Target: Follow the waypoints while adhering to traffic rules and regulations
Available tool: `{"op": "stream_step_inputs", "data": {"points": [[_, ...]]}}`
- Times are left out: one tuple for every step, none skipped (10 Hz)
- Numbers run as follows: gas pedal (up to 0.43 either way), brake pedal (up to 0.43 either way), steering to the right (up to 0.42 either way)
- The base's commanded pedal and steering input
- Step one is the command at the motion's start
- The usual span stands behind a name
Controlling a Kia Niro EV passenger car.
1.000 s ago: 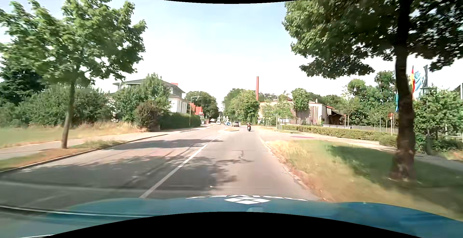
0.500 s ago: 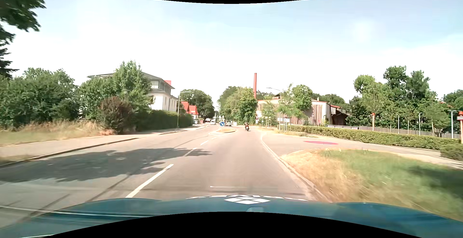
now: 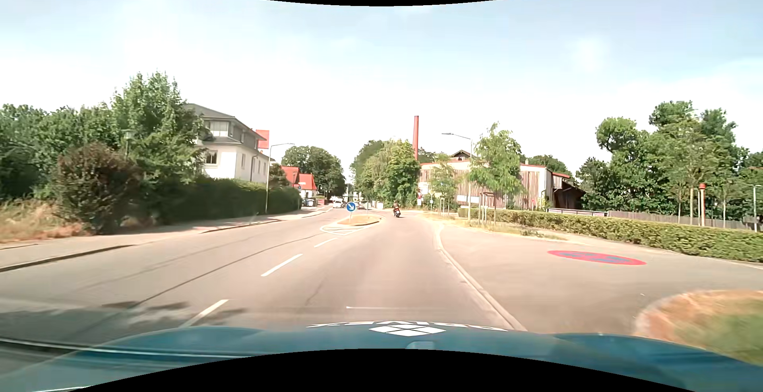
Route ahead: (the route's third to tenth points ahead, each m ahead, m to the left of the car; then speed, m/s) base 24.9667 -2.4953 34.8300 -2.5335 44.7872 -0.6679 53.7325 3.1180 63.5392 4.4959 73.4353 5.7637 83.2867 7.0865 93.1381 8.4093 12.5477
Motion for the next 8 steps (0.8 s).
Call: {"op": "stream_step_inputs", "data": {"points": [[0.000, 0.000, 0.021], [0.000, 0.000, 0.021], [0.000, 0.000, 0.021], [0.000, 0.000, 0.021], [0.000, 0.000, 0.021], [0.000, 0.000, 0.019], [0.000, 0.000, 0.018], [0.000, 0.000, 0.017]]}}
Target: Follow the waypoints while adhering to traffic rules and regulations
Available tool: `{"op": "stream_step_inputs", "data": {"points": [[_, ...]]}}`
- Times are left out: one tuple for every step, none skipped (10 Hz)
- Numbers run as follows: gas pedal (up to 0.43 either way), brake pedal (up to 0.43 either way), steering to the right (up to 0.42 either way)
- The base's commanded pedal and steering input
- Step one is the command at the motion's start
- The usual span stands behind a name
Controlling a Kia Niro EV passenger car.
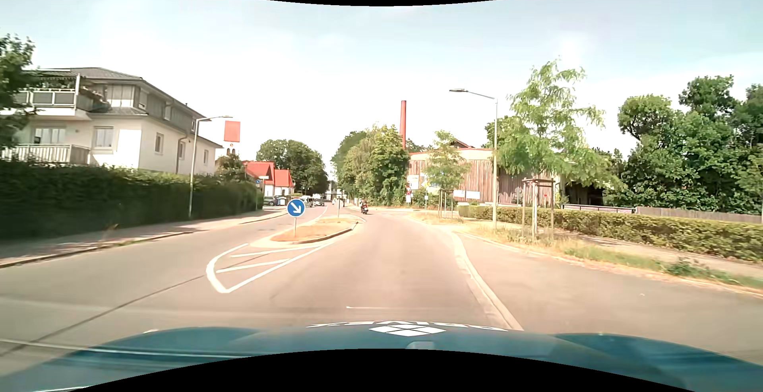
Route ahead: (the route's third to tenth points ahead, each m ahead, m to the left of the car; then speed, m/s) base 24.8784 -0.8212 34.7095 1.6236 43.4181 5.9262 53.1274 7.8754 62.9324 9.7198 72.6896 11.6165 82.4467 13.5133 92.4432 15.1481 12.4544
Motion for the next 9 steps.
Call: {"op": "stream_step_inputs", "data": {"points": [[0.000, 0.000, 0.015], [0.000, 0.000, 0.014], [0.000, 0.000, 0.010], [0.000, 0.000, 0.004], [0.000, 0.000, 0.000], [0.000, 0.000, 0.000], [0.000, 0.000, -0.006], [0.000, 0.000, -0.015], [0.000, 0.000, -0.023]]}}
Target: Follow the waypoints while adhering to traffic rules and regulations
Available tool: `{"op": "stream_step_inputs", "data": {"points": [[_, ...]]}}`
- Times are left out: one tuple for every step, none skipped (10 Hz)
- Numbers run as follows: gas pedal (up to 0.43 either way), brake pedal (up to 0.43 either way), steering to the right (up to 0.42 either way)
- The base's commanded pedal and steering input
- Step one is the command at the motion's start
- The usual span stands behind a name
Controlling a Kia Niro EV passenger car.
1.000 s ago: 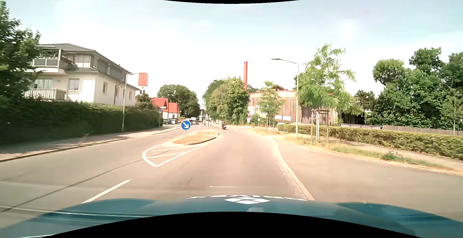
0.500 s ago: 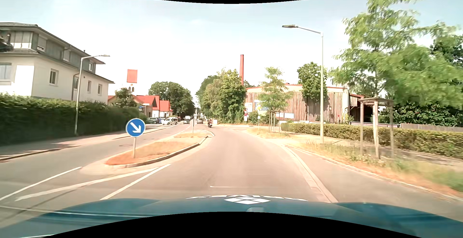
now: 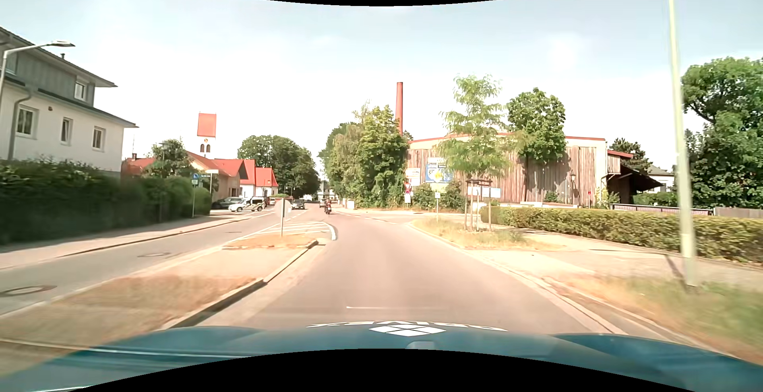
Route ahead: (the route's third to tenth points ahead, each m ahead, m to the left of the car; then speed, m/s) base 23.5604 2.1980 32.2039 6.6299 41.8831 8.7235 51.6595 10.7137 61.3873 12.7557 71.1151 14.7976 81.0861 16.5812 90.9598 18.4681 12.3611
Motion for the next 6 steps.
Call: {"op": "stream_step_inputs", "data": {"points": [[0.000, 0.000, -0.029], [0.000, 0.000, -0.035], [0.000, 0.000, -0.041], [0.000, 0.000, -0.048], [0.000, 0.000, -0.053], [0.020, 0.000, -0.057]]}}
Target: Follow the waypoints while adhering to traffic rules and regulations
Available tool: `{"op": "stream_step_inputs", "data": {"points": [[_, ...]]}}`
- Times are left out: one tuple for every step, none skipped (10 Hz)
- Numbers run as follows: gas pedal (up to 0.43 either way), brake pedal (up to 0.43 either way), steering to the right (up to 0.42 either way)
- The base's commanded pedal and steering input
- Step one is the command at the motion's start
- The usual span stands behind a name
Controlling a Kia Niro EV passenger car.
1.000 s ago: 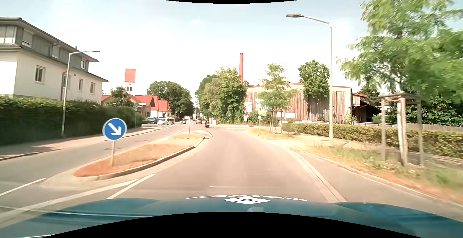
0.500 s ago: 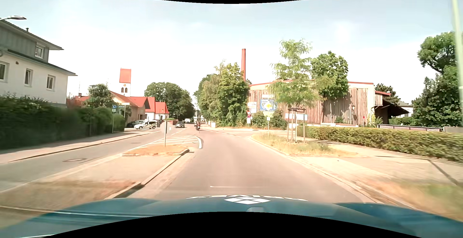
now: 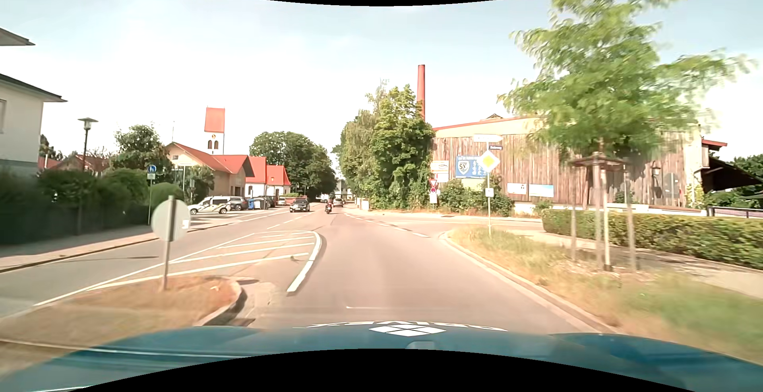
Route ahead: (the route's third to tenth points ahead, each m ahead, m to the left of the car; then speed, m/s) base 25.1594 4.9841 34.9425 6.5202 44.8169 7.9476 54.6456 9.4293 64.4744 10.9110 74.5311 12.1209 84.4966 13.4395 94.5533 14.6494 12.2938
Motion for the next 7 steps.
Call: {"op": "stream_step_inputs", "data": {"points": [[0.020, 0.000, -0.058], [0.020, 0.000, -0.058], [0.020, 0.000, -0.059], [0.020, 0.000, -0.060], [0.020, 0.000, -0.060], [0.020, 0.000, -0.060], [0.028, 0.000, -0.060]]}}
